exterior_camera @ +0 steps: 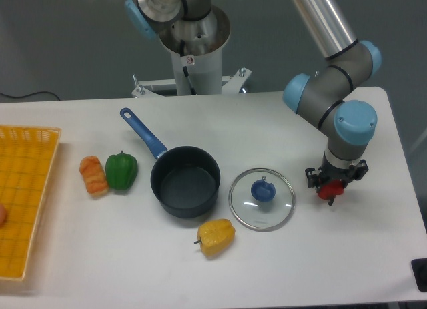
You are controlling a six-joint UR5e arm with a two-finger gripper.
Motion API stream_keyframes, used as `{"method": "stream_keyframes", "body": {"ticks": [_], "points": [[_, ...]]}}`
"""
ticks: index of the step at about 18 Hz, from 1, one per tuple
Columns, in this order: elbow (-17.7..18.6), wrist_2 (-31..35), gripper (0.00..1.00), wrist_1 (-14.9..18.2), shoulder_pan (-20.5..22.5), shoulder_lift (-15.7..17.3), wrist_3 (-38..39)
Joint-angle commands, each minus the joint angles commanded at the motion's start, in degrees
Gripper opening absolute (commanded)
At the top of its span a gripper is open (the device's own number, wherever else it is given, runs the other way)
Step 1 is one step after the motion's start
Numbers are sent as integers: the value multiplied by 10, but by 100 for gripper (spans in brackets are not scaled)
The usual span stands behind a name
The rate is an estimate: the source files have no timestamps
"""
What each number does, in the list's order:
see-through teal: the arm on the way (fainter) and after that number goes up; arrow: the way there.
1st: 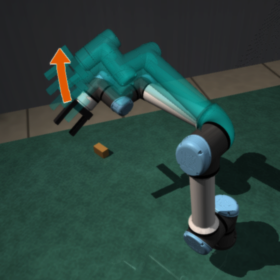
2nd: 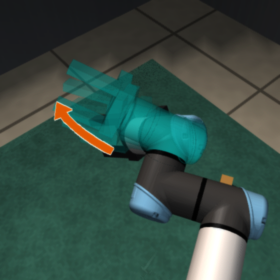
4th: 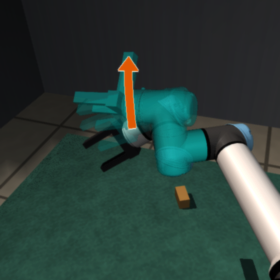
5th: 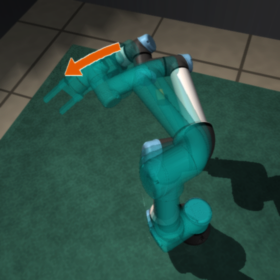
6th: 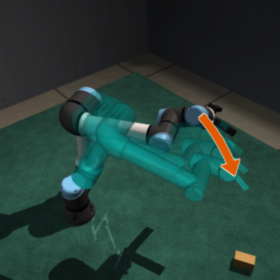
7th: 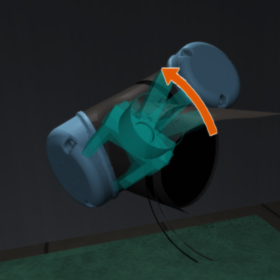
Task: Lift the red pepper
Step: 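Lift the red pepper up and back toward the saucepan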
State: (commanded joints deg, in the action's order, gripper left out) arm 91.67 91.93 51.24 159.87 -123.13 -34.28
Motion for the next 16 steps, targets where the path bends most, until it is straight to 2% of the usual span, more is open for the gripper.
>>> {"method": "stream_keyframes", "body": {"ticks": [2,10,14,16], "points": [[0,0,59,1,-1,1,-1],[-6,9,58,10,-4,18,-25],[-11,34,59,37,-15,26,-66],[-27,38,59,68,-23,32,-85]]}}
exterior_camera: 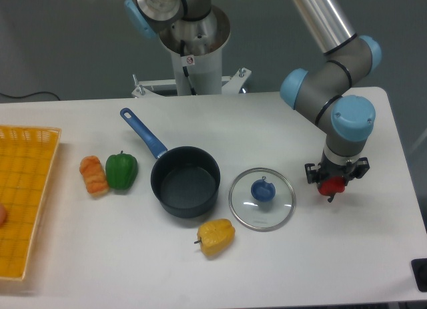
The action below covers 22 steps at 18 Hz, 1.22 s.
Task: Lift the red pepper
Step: 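Lift the red pepper up and back toward the saucepan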
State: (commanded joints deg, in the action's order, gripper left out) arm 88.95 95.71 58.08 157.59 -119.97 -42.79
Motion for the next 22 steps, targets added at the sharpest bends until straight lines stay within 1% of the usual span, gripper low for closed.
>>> {"method": "stream_keyframes", "body": {"ticks": [2,3,4,9,12,16,18,22], "points": [[-18,0,59,42,-2,5,-18],[-23,0,59,58,-5,10,-25],[-25,0,59,67,-7,15,-33],[-25,-1,59,93,-25,49,-76],[-26,0,59,117,-34,63,-118],[-26,-1,58,136,-51,80,-131],[-26,-1,59,149,-56,87,-150],[-26,-1,59,153,-68,94,-181]]}}
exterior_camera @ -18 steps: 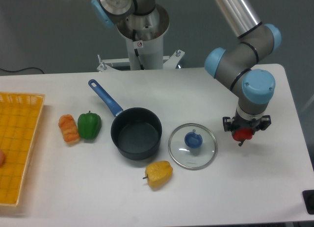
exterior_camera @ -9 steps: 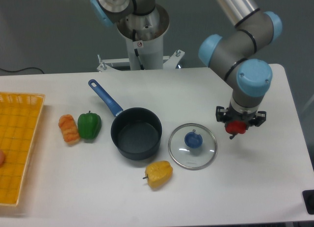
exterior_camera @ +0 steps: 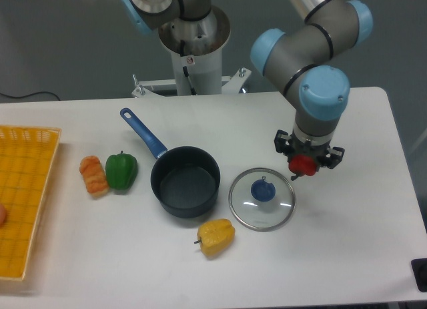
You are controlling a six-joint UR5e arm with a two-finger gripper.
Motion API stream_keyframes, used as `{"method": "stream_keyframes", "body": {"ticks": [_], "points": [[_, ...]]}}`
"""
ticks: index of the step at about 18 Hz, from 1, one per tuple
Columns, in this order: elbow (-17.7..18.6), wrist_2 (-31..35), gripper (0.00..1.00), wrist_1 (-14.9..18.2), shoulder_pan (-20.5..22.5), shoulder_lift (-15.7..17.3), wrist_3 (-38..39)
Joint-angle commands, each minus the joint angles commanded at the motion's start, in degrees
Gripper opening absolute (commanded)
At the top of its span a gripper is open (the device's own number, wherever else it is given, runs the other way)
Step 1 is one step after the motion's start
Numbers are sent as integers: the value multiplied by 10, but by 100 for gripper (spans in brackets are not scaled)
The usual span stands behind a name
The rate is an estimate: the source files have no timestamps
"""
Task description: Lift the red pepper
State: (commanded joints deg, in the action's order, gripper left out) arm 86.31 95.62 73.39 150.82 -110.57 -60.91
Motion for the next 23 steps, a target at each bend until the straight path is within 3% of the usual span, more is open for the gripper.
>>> {"method": "stream_keyframes", "body": {"ticks": [7,23], "points": [[-1,1,59,-4,-23,-3,2],[3,-4,59,-6,-25,-2,5]]}}
